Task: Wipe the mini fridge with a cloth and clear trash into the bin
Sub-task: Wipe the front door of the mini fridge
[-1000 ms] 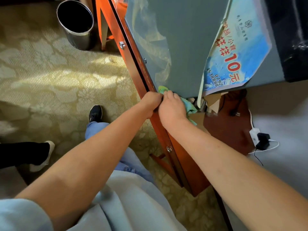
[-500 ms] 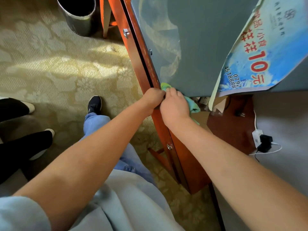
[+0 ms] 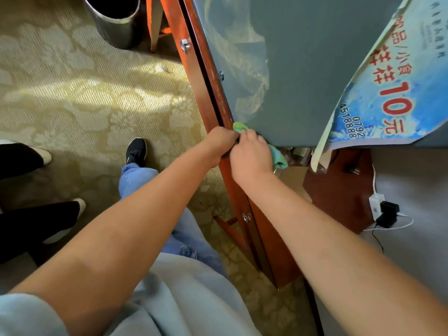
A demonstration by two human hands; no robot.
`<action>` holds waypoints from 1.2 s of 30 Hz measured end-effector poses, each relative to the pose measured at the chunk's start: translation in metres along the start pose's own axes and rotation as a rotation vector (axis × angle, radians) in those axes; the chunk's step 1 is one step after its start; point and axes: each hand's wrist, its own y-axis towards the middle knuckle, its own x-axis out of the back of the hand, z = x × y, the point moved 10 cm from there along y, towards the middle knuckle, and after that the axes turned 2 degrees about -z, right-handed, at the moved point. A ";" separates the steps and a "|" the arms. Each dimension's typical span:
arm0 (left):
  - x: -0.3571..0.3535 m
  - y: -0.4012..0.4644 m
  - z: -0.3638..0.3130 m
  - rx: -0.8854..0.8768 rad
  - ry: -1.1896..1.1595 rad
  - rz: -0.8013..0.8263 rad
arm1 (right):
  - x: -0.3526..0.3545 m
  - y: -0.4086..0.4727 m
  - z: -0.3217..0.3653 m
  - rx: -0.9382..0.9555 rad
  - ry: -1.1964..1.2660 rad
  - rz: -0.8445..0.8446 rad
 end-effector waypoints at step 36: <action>0.002 0.025 0.020 0.003 -0.042 0.027 | -0.019 0.016 0.007 -0.013 0.120 0.216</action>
